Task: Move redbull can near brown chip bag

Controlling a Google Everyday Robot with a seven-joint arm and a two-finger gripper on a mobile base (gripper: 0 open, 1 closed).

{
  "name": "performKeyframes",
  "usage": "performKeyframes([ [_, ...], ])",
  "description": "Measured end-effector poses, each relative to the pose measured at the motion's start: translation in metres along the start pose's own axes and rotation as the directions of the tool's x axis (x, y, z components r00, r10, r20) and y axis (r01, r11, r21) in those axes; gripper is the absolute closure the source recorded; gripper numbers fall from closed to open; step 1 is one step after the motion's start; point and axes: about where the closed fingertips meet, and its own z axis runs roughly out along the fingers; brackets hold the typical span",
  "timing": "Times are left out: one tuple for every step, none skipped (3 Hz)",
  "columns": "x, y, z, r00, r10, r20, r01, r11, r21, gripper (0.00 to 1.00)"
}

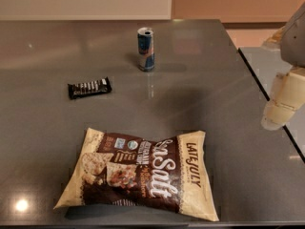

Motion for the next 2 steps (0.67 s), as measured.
performKeyframes([
  [0.0, 0.0, 0.0, 1.0, 0.0, 0.0, 0.0, 1.0, 0.002, 0.0],
  [-0.012, -0.02, 0.009, 1.0, -0.002, 0.03, 0.002, 0.9999, 0.015, 0.0],
])
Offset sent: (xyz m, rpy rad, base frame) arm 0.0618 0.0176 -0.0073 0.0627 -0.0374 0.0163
